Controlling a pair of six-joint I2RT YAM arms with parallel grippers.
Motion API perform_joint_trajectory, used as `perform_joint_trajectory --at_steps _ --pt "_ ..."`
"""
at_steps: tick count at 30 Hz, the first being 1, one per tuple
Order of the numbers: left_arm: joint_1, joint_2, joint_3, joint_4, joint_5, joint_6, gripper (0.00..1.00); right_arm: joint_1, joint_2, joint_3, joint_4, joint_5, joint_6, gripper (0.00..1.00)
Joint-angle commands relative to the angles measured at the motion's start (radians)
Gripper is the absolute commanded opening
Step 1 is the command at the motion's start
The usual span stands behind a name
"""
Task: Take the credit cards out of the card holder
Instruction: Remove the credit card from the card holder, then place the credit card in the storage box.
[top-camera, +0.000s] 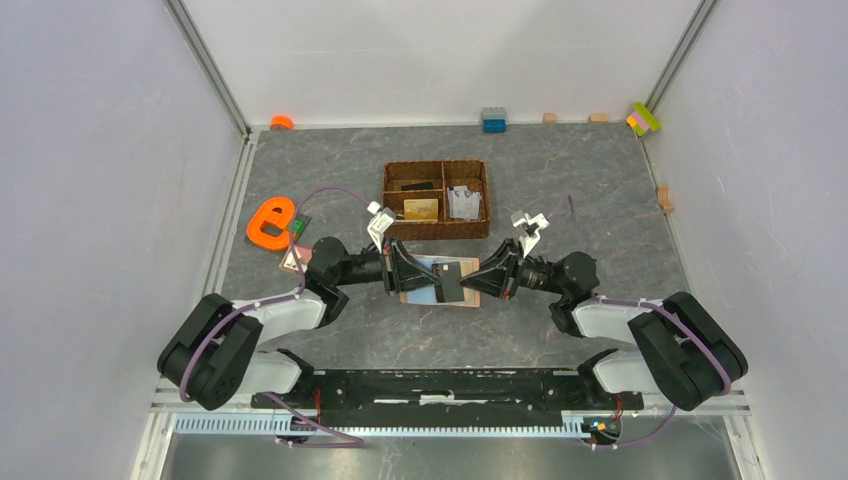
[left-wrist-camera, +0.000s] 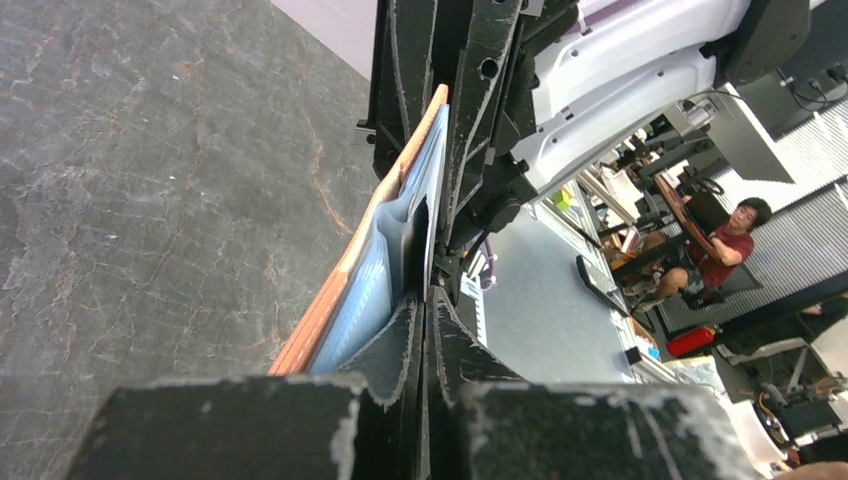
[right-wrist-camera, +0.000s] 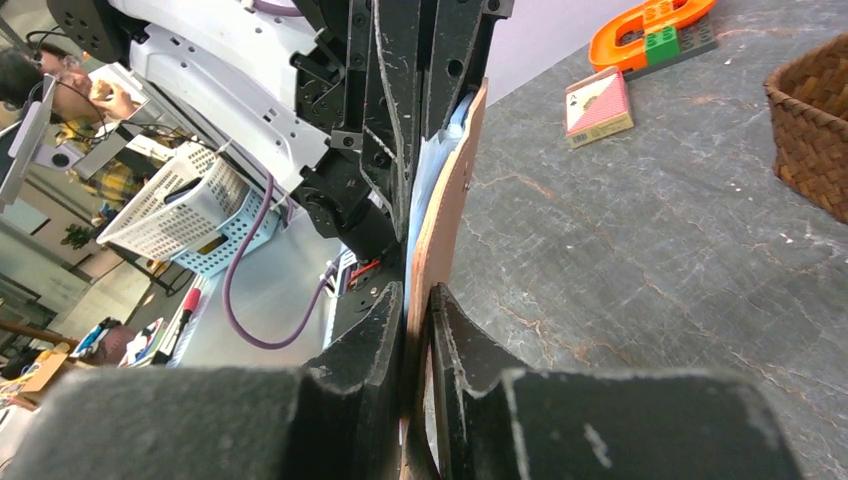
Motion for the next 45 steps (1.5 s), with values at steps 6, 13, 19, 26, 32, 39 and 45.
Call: perform_joint_trajectory --at_steps 6,13,19,26,32,39,45 --pt "0.085 -0.072 -0.022 -0.076 -0.108 0.006 0.02 -0.083 -0.043 -0.046 0.048 0.061 -0.008 0.0" --pt "0.152 -0.112 -0.057 -0.105 -0.169 0.002 0.02 -0.162 -0.076 -0.063 -0.053 0.085 -0.072 0.0" --pt "0.168 -0.168 -0.078 -0.186 -0.288 0.034 0.02 -0.182 -0.166 -0.042 -0.356 0.207 -0.267 0.0" --pt "0.166 -0.201 -0.135 -0.179 -0.585 -0.003 0.02 -0.182 -0.309 -0.045 -0.566 0.372 -0.416 0.0" --pt "0.165 -0.087 -0.091 -0.073 -0.77 -0.166 0.02 -0.182 -0.417 -0.065 -0.659 0.48 -0.465 0.0" --pt "0.146 0.158 0.069 0.031 -0.874 -0.443 0.02 -0.183 -0.493 -0.085 -0.681 0.497 -0.476 0.0" --pt "0.09 0.189 0.215 -0.16 -1.097 -0.465 0.02 -0.183 -0.52 -0.092 -0.682 0.483 -0.465 0.0"
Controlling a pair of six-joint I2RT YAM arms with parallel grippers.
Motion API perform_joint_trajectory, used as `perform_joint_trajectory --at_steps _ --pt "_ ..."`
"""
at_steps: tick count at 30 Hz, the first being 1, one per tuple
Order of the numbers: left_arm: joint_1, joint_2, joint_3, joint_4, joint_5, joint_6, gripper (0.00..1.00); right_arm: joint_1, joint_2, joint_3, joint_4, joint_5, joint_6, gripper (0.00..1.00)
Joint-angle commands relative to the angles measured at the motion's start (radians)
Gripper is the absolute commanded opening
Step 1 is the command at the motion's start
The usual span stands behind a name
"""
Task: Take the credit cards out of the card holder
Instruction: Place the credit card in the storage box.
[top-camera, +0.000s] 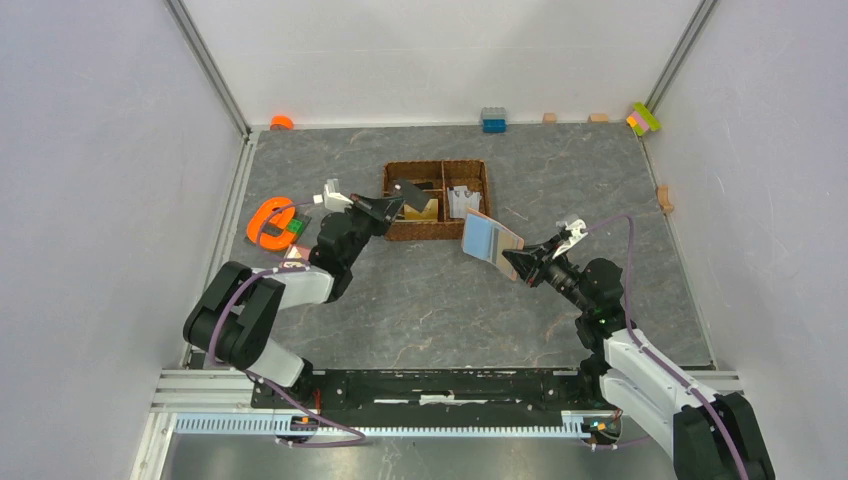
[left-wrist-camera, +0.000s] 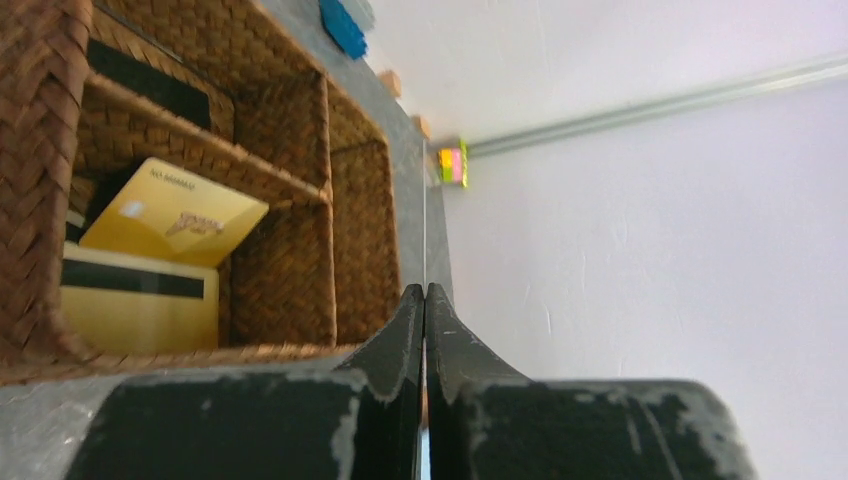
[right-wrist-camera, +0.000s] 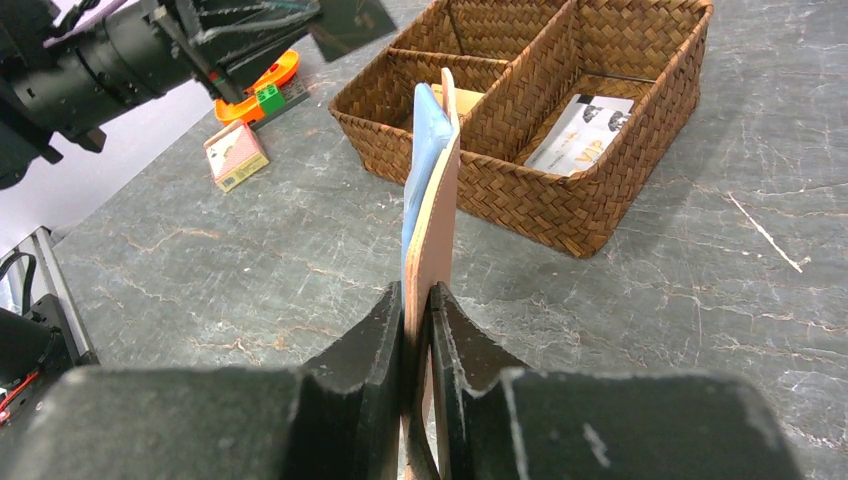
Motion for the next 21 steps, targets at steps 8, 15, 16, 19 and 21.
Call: perform_joint_trajectory --at_steps 8,15,16,19,21 --pt "-0.112 -0.026 0.319 -0.479 -0.552 -0.179 0.02 -0.002 -0.059 -0.022 0.035 0.008 0.004 0.0" --pt "-0.115 0.087 0.436 -0.513 -0.668 -0.274 0.02 -0.003 -0.073 -0.029 0.039 0.011 0.009 0.0" --pt "-0.115 0.103 0.455 -0.536 -0.676 -0.284 0.02 -0.002 -0.074 -0.031 0.04 0.013 0.008 0.0" --pt "-0.12 0.148 0.534 -0.665 -0.692 -0.336 0.02 -0.002 -0.073 -0.031 0.042 0.014 0.008 0.0" --pt "-0.128 0.175 0.554 -0.689 -0.714 -0.352 0.02 -0.002 -0.072 -0.032 0.046 0.012 0.012 0.0"
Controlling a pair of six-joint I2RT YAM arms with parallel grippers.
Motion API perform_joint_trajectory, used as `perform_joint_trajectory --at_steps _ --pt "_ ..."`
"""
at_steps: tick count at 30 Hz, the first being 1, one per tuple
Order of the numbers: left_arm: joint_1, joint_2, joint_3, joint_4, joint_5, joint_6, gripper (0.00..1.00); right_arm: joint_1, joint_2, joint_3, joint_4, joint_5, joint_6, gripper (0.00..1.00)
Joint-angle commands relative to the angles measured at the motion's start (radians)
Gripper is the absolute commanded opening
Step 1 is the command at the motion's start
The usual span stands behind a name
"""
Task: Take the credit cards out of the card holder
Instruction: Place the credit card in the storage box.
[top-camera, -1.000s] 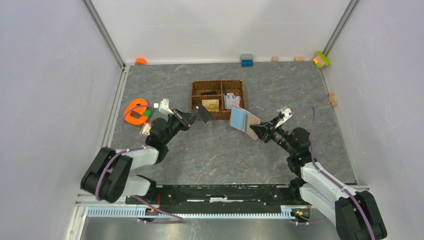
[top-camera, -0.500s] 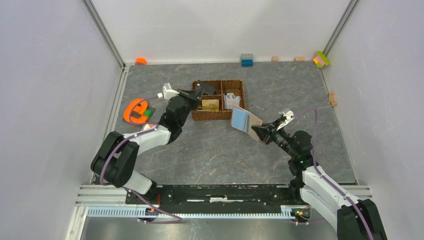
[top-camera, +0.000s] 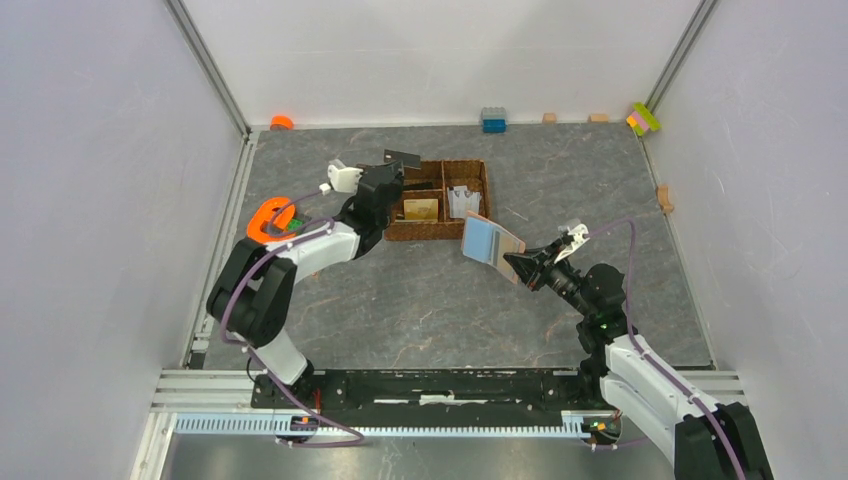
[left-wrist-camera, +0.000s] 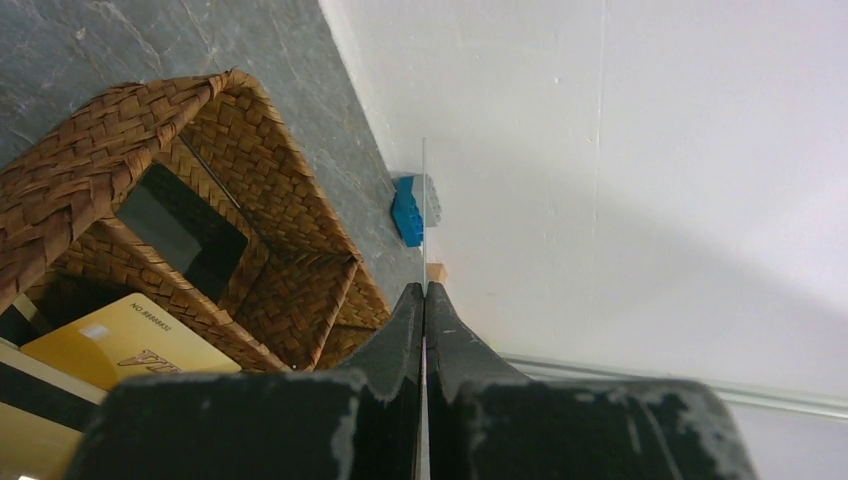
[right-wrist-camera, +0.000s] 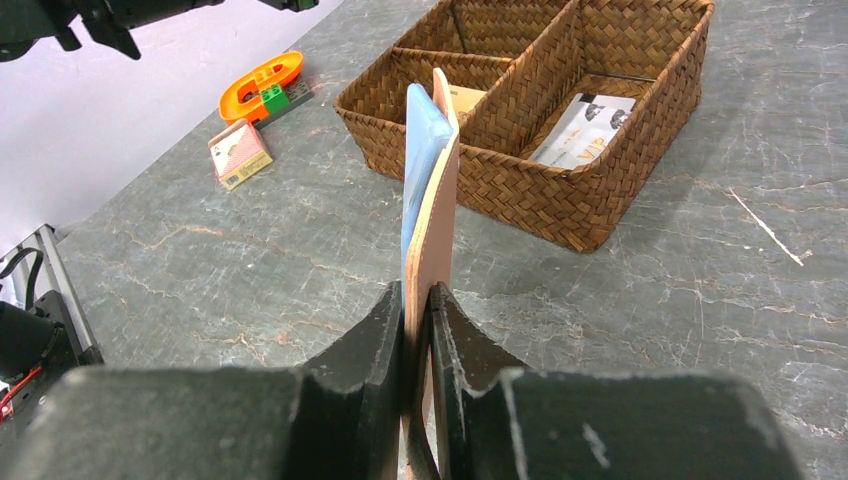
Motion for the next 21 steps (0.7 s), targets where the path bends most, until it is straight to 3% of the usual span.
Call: perform_joint_trajectory --at_steps 1,9,21 --pt "-0.019 0.048 0.074 -0.112 -0.129 -0.107 0.02 -0.002 -0.013 -0.001 0.057 0.01 0.011 0.0" --pt "-0.024 0.152 0.084 -0.033 -0.128 -0.202 0.02 -0.002 -0.002 -0.005 0.073 0.006 0.016 0.0" --pt "-0.015 0.301 0.196 0.008 -0.154 -0.164 0.02 -0.002 -0.005 -0.012 0.088 -0.01 0.026 0.0"
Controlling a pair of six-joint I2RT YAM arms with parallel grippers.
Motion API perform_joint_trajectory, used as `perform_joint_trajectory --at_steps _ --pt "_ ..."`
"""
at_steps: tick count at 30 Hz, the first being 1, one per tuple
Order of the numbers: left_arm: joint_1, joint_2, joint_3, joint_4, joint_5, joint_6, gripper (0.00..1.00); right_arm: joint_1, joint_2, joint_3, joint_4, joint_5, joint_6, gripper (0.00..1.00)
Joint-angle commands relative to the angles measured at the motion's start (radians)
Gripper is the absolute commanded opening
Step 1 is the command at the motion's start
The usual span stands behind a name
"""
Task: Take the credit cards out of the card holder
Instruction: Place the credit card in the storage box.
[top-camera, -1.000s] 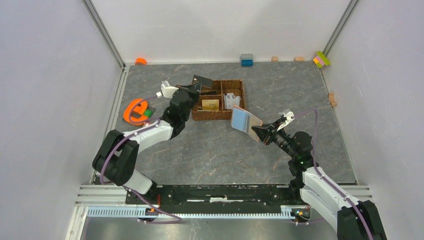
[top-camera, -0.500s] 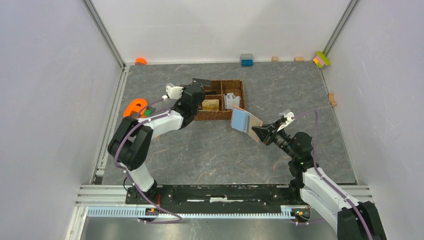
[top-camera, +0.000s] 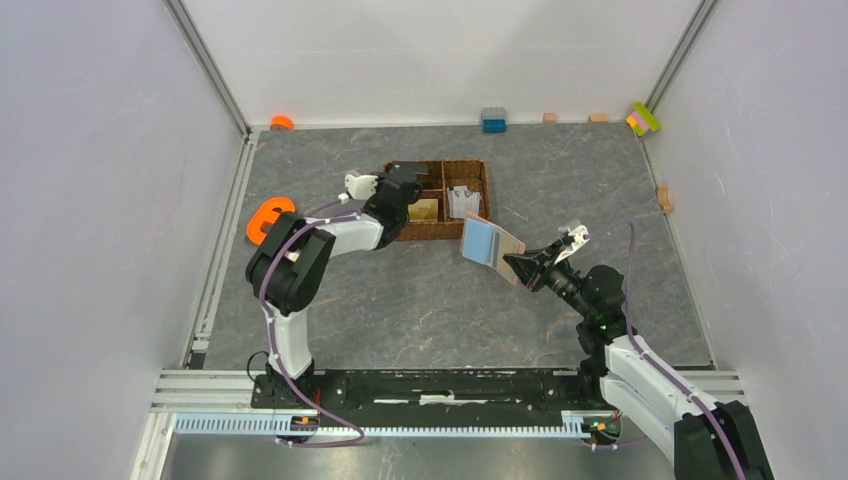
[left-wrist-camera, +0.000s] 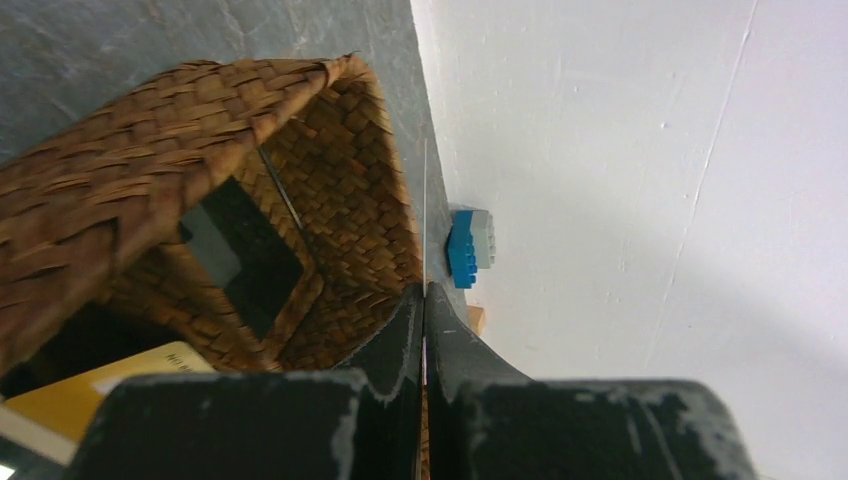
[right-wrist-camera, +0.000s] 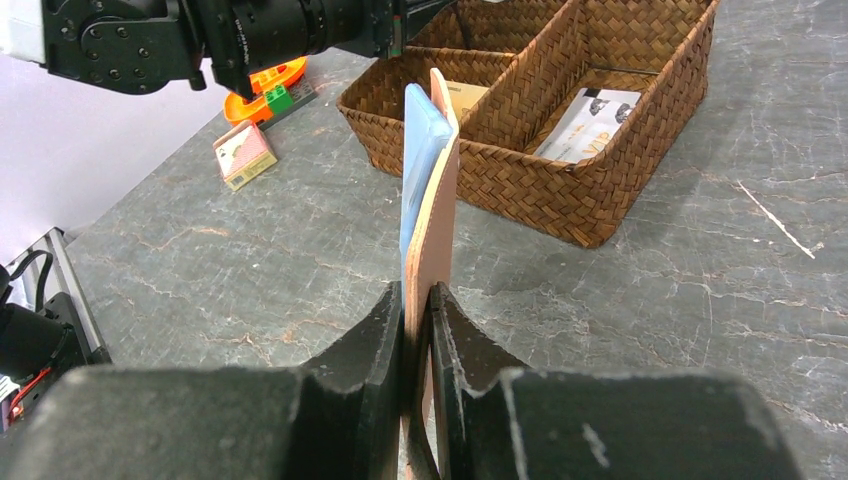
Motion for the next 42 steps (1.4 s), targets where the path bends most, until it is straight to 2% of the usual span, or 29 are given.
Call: perform_joint_trajectory --at_steps 1,9,20,25,32,34,38,40,42 --pt "0.005 0.046 0.078 0.039 -0.051 -0.007 0.02 -0.002 -0.011 0.0 0.068 -0.006 0.008 0.0" --pt "0.024 0.081 0.089 0.028 -0.024 -0.043 0.04 -0.002 -0.028 -0.005 0.062 -0.005 0.008 0.0" --pt "0.036 0.088 0.073 0.06 0.02 -0.054 0.19 -0.002 -0.029 -0.004 0.06 -0.003 0.007 0.0" --pt "0.037 0.045 0.027 0.086 -0.016 -0.023 0.25 -0.002 -0.027 -0.003 0.06 0.0 0.01 0.0" --pt "0.038 -0.057 -0.094 0.143 -0.016 0.016 0.29 -0.002 -0.026 -0.004 0.06 0.003 0.009 0.0" --pt "0.038 -0.096 -0.137 0.195 0.008 0.063 0.29 -0.002 -0.023 -0.003 0.06 0.005 0.008 0.0" --pt "0.039 -0.169 -0.24 0.393 0.112 0.304 0.31 -0.002 -0.011 -0.003 0.065 0.007 0.01 0.0" --pt "0.043 -0.196 -0.295 0.53 0.217 0.445 0.31 -0.002 -0.003 -0.004 0.077 0.005 0.015 0.0" --pt "0.047 -0.203 -0.335 0.703 0.398 0.613 0.33 -0.002 0.008 -0.005 0.096 -0.003 0.023 0.0"
